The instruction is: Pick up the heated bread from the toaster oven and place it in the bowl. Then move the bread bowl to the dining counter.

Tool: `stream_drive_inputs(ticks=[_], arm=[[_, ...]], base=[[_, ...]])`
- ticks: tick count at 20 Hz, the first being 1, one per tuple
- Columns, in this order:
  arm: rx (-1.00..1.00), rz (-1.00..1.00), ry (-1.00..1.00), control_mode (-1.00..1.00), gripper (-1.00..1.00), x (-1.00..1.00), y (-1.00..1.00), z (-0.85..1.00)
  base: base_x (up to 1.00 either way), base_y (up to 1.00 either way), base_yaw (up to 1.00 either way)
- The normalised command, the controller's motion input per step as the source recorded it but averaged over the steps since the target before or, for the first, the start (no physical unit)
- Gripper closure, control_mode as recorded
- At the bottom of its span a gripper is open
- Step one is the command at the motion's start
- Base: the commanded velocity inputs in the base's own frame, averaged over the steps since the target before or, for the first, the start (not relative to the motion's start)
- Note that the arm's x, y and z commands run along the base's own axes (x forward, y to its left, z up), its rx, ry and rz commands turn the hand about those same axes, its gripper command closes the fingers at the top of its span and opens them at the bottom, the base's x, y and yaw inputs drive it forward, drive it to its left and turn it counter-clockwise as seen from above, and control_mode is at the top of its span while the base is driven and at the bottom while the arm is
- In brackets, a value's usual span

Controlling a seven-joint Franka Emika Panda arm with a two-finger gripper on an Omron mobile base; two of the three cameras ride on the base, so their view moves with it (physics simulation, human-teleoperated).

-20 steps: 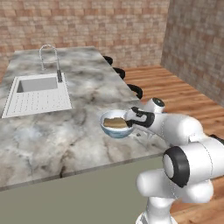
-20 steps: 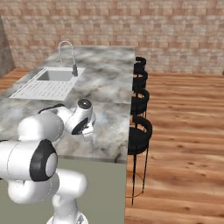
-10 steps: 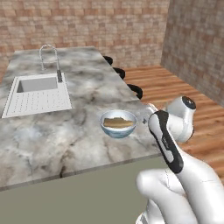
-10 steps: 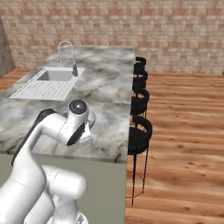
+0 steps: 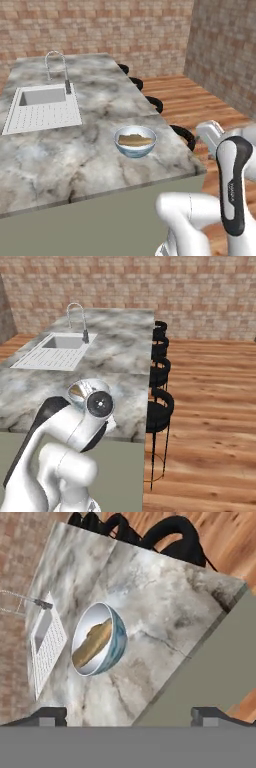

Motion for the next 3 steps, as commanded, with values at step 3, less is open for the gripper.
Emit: stream_drive_inputs(ticks=[3], arm=[[0.00, -0.01, -0.54, -1.00, -1.00, -1.00, -0.26, 0.00]], base=[[0.00, 0.00, 0.00]])
